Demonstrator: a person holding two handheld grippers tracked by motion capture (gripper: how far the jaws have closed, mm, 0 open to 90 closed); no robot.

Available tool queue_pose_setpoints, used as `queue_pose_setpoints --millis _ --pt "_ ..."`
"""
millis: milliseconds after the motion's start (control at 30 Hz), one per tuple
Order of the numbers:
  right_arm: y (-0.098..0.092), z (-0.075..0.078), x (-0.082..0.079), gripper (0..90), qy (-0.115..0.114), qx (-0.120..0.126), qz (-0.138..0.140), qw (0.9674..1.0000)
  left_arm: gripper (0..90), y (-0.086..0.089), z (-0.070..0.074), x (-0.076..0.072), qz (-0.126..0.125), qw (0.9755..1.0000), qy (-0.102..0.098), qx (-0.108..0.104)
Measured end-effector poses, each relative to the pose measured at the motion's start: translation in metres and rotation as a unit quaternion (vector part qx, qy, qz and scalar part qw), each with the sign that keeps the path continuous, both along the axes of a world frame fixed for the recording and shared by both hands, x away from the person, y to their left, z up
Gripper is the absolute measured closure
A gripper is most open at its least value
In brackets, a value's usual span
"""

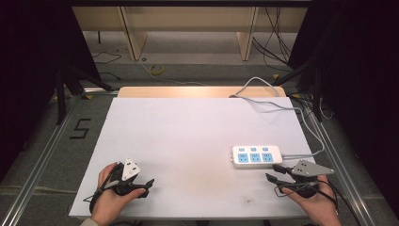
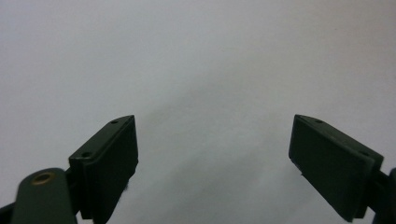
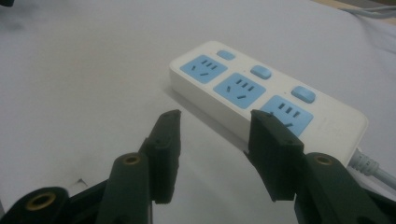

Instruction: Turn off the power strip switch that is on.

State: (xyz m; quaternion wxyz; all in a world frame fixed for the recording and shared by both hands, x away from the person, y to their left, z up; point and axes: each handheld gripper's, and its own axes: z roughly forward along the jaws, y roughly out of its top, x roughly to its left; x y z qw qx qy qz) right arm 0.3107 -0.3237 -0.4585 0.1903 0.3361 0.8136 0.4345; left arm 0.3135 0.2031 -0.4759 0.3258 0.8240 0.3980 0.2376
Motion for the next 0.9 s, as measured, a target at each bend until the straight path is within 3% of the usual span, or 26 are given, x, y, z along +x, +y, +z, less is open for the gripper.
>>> queue_pose_setpoints --millis 300,467,733,800,900 --pt "0.01 0.001 0.005 55.9 0.041 -0.051 0.008 0.9978 15.8 -0.001 -0.001 0.001 -0.001 0.9999 0.007 -0.009" --pt "0.012 0.001 0.006 58.3 0.051 -0.067 0.011 0.9964 15.8 -0.001 -0.002 0.001 -0.001 0.9999 0.007 -0.009" --pt "0.012 0.011 0.007 78.0 0.056 -0.097 0.012 0.9936 16.0 -0.001 -0.001 0.001 0.003 0.9999 0.005 -0.011" --pt "0.013 0.015 0.007 88.0 0.051 -0.106 0.011 0.993 16.0 -0.001 -0.001 0.001 0.005 0.9999 0.005 -0.011" --pt "0.013 0.017 0.007 90.0 0.053 -0.11 0.011 0.9925 16.1 -0.001 -0.001 0.002 0.005 0.9999 0.006 -0.011"
